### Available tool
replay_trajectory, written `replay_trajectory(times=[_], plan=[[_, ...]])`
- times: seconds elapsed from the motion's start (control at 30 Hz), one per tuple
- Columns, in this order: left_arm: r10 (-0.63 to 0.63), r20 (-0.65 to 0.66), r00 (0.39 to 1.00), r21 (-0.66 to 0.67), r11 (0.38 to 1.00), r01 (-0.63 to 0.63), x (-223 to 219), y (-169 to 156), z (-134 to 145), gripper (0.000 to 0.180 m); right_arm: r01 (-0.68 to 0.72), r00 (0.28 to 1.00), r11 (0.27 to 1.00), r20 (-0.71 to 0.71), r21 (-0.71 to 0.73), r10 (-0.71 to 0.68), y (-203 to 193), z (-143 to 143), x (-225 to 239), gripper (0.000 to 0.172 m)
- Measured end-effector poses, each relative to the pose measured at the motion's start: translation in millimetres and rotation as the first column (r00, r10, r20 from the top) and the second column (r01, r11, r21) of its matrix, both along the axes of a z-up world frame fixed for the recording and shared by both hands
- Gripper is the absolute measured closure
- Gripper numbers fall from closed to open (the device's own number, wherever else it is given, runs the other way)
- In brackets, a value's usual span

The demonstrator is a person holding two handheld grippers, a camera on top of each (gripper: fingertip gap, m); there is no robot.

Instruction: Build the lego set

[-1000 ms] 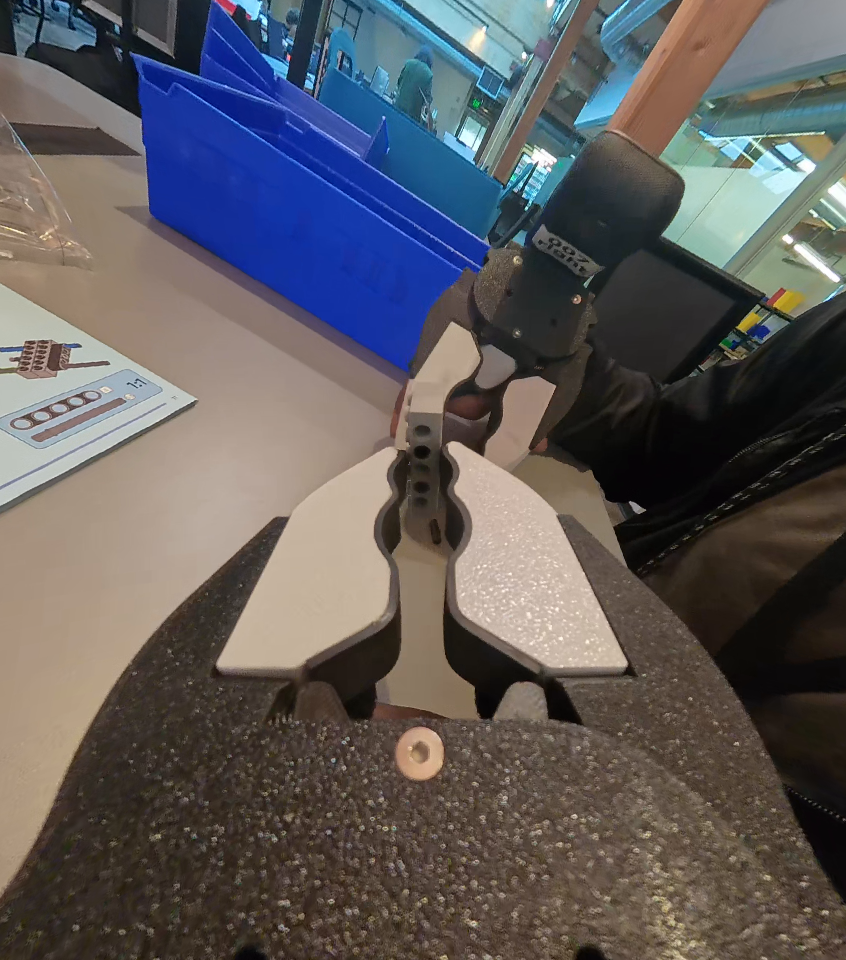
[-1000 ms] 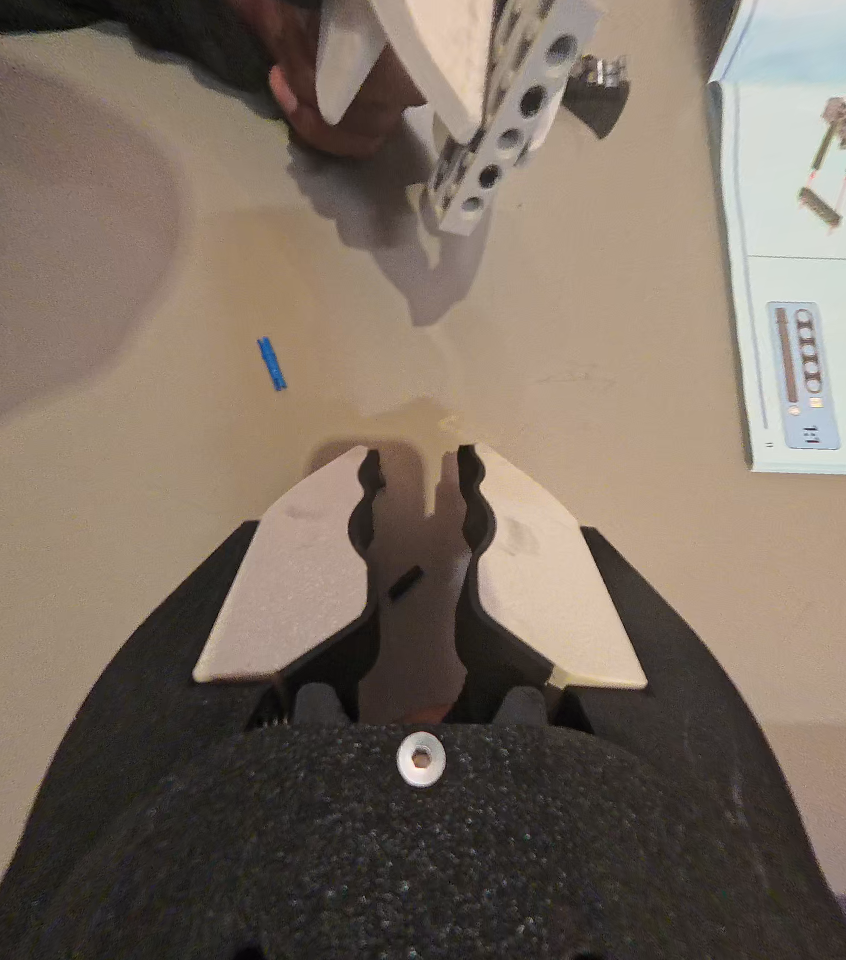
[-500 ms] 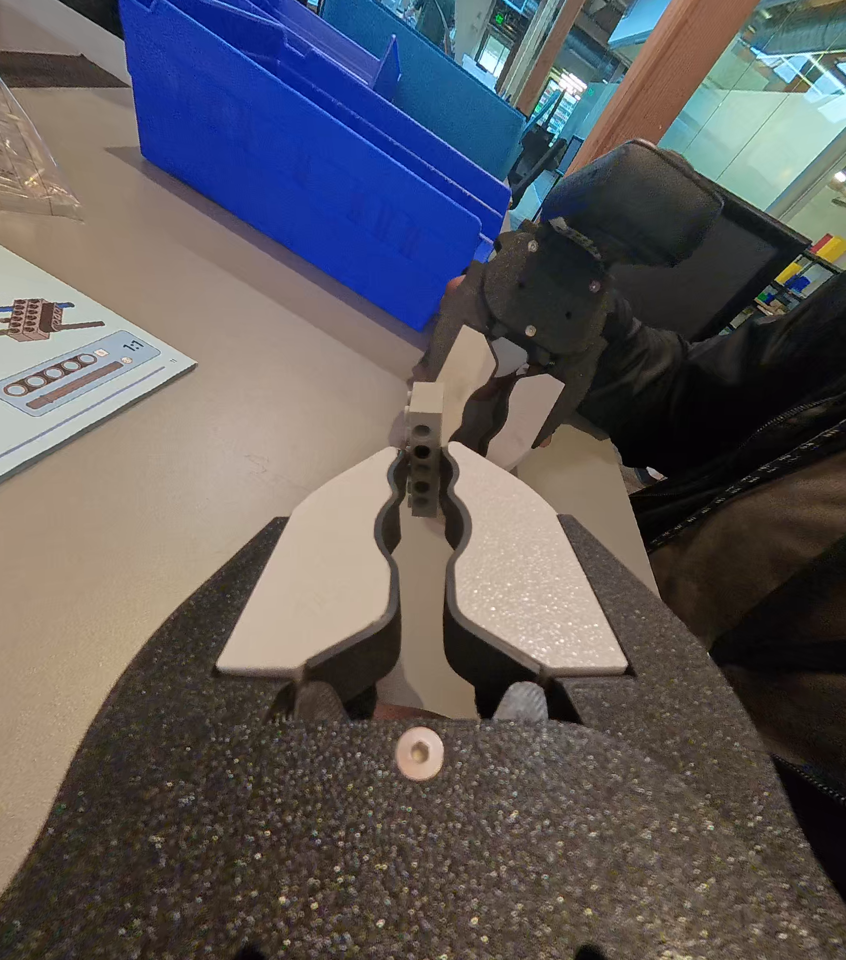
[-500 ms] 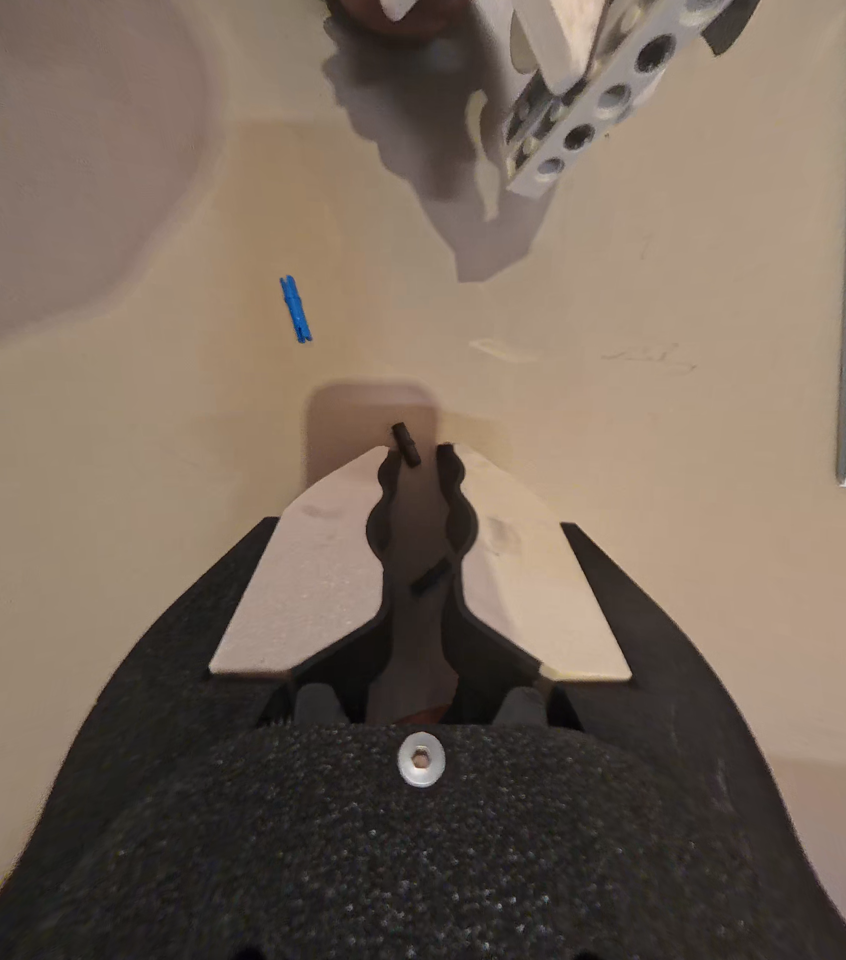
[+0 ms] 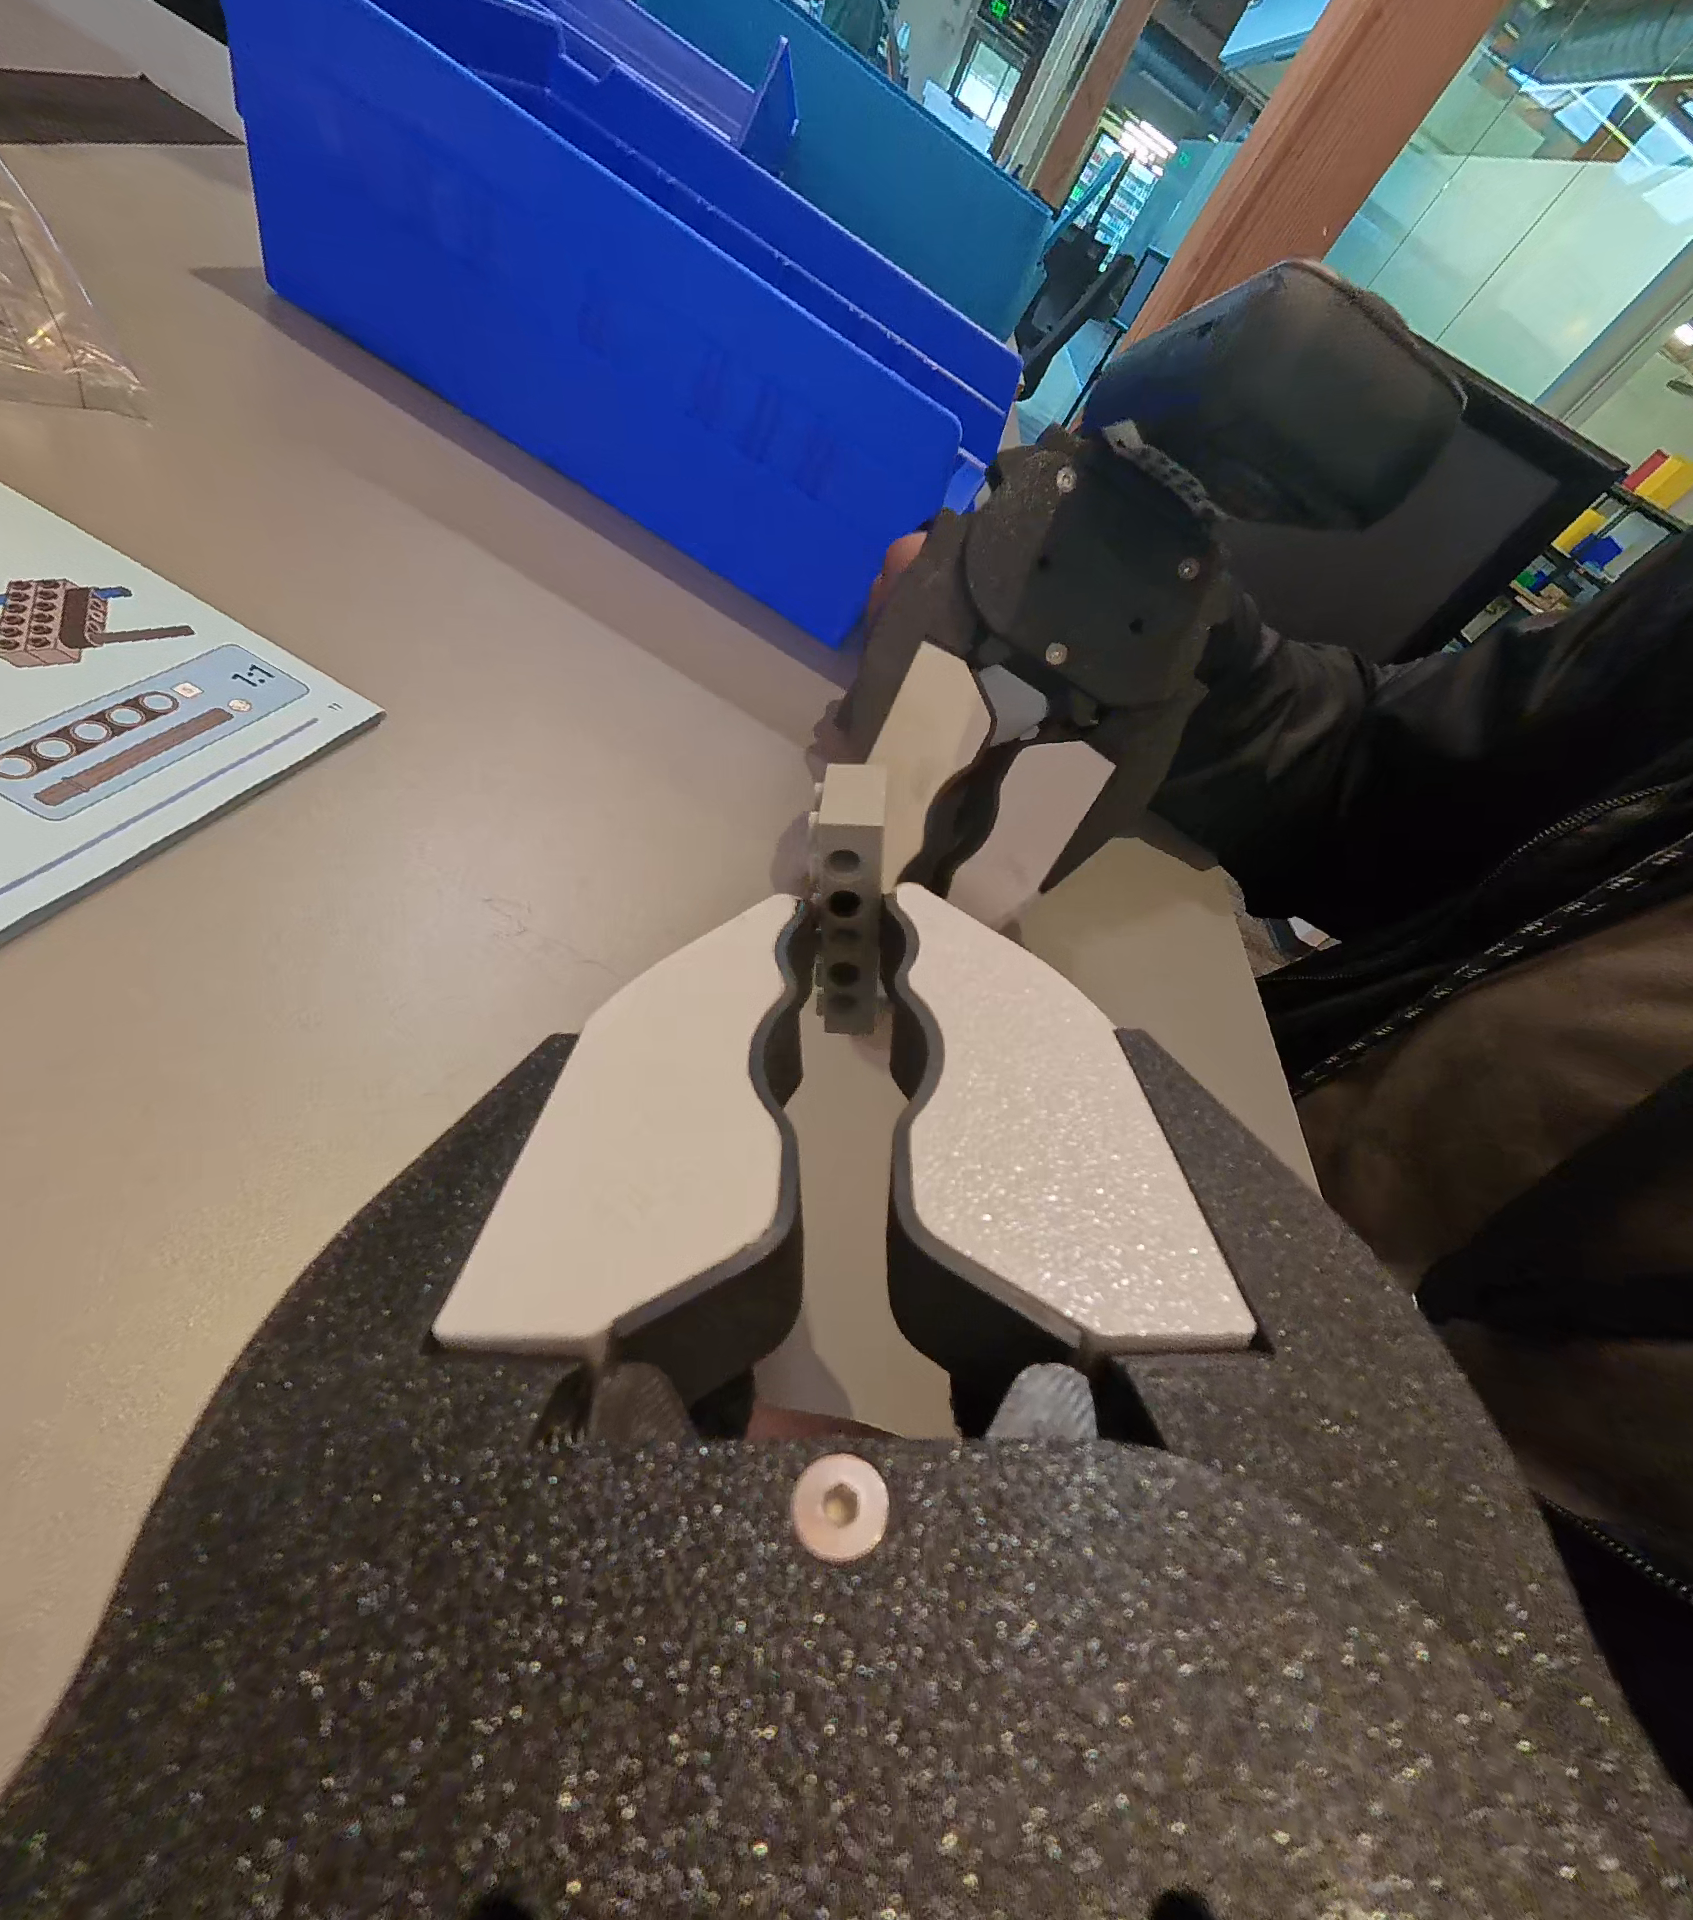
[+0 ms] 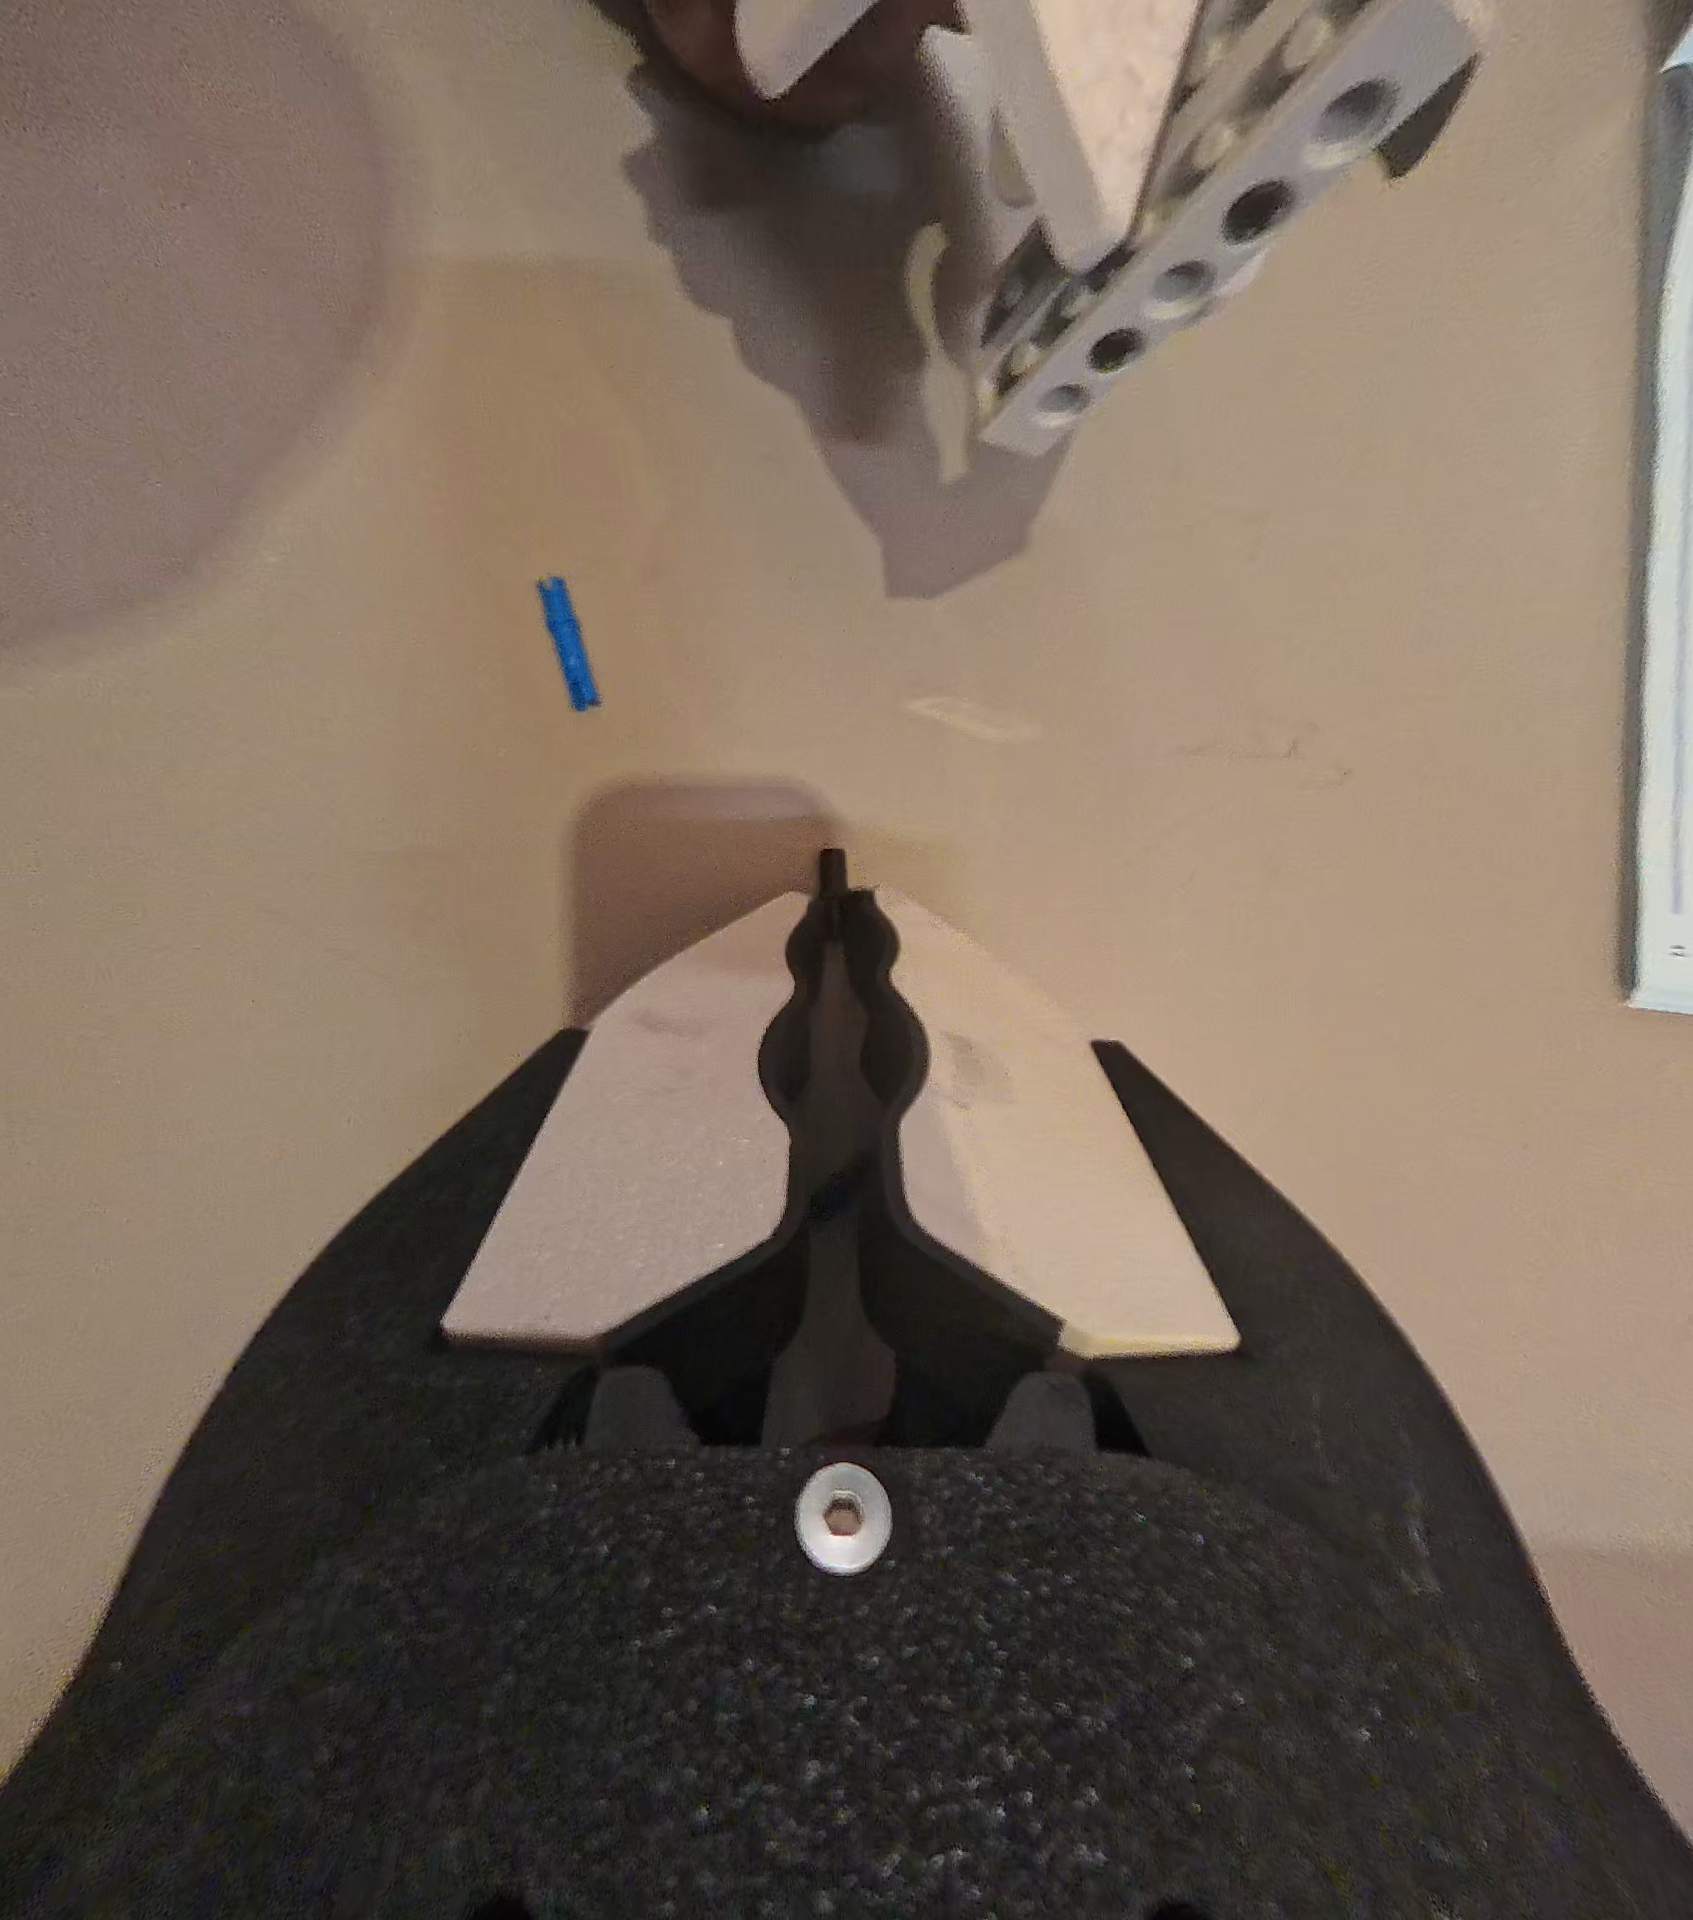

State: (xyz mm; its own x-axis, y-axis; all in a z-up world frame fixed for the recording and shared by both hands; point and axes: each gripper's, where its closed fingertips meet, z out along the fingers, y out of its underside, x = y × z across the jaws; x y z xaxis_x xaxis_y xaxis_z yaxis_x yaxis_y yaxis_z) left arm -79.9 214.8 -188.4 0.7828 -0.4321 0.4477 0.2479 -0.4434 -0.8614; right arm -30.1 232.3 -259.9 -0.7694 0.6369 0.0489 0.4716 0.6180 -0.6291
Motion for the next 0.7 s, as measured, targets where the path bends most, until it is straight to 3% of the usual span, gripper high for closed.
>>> replay_trajectory(times=[0.2,0.4,0.57,0.7], plan=[[-0.016,0.062,0.998,-0.029,0.999,0.018,3,-1,-1,0.169,0.085,0.96,0.995,-0.273,0.052,-0.067,5,24,-31,0.168],[-0.018,0.166,0.986,-0.049,0.998,0.027,5,-1,2,0.169,0.18,0.799,0.973,-0.598,0.146,-0.059,0,58,-50,0.168],[-0.011,0.197,0.98,-0.036,0.999,0.019,1,-1,5,0.169,0.24,0.682,0.946,-0.731,0.217,-0.006,-2,77,-50,0.168],[-0.01,0.183,0.983,-0.033,0.999,0.016,2,0,4,0.169,0.271,0.638,0.921,-0.769,0.278,0.044,-3,82,-49,0.168]])
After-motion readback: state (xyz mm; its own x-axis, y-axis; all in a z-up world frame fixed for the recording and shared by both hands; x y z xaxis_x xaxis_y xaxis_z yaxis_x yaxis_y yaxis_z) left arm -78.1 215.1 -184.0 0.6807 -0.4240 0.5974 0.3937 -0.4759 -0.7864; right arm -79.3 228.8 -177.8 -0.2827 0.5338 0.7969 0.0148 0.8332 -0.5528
